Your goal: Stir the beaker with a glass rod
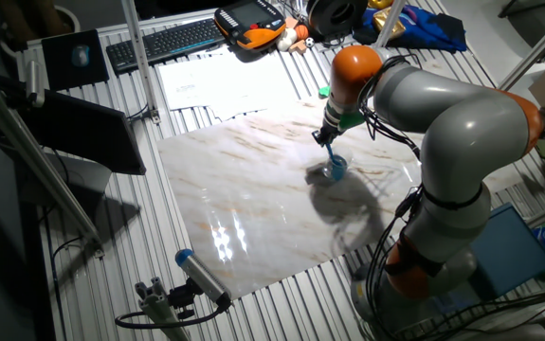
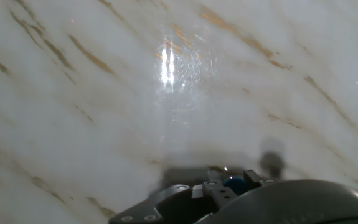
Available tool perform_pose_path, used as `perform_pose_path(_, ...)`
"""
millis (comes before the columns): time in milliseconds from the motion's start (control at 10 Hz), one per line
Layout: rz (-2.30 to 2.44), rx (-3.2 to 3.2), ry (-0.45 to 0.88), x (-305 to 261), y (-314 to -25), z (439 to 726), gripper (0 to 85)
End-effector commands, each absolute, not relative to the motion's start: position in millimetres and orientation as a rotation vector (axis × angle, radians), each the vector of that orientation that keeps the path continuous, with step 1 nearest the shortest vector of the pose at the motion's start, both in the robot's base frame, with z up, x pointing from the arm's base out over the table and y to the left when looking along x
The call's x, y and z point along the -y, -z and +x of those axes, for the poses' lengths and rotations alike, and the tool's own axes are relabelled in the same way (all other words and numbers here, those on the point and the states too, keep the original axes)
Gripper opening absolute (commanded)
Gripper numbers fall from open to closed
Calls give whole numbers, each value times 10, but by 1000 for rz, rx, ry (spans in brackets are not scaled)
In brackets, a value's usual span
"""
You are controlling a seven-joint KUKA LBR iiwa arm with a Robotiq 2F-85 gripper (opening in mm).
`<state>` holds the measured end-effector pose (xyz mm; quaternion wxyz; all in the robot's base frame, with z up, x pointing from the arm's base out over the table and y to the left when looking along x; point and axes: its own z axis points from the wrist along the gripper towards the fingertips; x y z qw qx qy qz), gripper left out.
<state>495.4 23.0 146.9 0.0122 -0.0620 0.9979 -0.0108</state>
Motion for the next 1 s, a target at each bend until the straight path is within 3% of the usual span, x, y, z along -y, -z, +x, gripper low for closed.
perform_pose_path(0, -202, -3114, 33, -231, -1469, 4954, 170)
perform_pose_path(700, -255, -3117, 74, -167, -1520, 4929, 170)
perform_pose_path(800, -272, -3116, 76, -129, -1541, 4926, 0)
perform_pose_path(900, -289, -3114, 76, -88, -1568, 4922, 0)
